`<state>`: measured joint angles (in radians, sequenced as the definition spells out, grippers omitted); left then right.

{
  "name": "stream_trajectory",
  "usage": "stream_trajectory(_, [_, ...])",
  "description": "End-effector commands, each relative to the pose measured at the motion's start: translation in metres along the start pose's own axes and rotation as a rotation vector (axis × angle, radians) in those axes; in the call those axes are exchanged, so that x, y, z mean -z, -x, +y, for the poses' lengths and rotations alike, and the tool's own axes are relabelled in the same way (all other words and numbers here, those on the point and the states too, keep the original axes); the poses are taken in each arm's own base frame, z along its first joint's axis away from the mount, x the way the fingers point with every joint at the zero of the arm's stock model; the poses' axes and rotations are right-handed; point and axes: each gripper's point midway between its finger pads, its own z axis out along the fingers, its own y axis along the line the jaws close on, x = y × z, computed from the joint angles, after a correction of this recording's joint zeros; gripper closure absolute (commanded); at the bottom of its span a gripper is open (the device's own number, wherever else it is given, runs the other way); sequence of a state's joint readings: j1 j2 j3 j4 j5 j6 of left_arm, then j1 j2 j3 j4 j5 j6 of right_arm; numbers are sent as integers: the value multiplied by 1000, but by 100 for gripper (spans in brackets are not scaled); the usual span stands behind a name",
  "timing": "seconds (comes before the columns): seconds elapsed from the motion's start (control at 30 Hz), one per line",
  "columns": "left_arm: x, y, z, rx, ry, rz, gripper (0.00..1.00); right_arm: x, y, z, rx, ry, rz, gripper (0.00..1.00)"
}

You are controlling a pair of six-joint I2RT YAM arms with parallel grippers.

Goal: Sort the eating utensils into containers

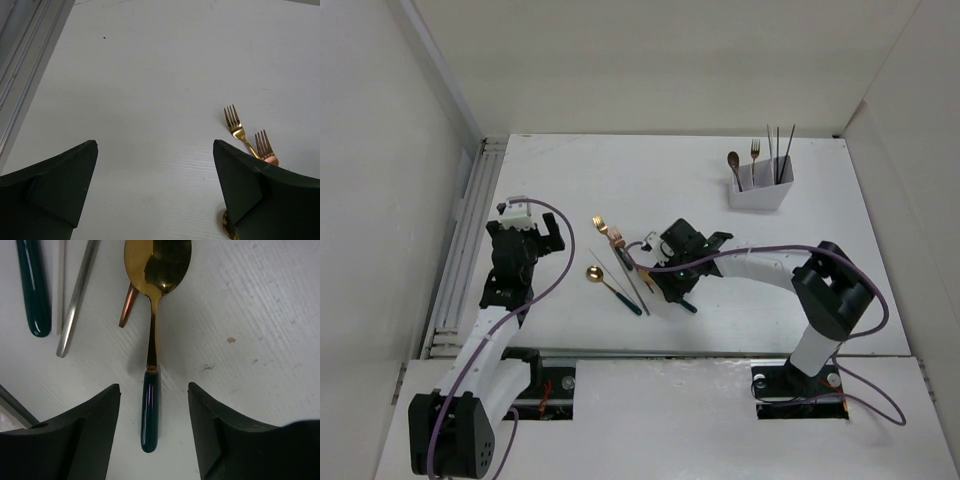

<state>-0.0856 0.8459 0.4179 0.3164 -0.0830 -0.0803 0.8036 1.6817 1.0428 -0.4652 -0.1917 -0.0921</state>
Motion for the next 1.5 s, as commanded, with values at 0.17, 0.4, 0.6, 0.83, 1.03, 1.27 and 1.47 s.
stream_trajectory(0.17, [2,12,-5,5,-20,-60,0,-10,-11,3,-77,-65,72,48])
stream_trajectory(0.4, [2,12,-5,5,-20,-60,0,-20,-23,0,-95,-127,121,88])
stream_trajectory(0.6, [3,7,-8,1,-27,-50,0,-13,-21,-14,-109,-214,114,100])
stream_trajectory(0.83, [3,7,-8,1,-27,-50,0,54,58,-43,-117,-303,-207,100])
stream_trajectory(1.03, [1,9,-8,1,-27,-49,0,147,133,-123,-150,-491,-684,100])
stream_trajectory(1.27, [-2,9,-10,-10,-34,-31,0,200,164,-240,-184,-672,-878,100])
stream_trajectory(1.47, [-4,11,-2,-8,-3,-21,0,211,160,-312,-219,-740,-907,100])
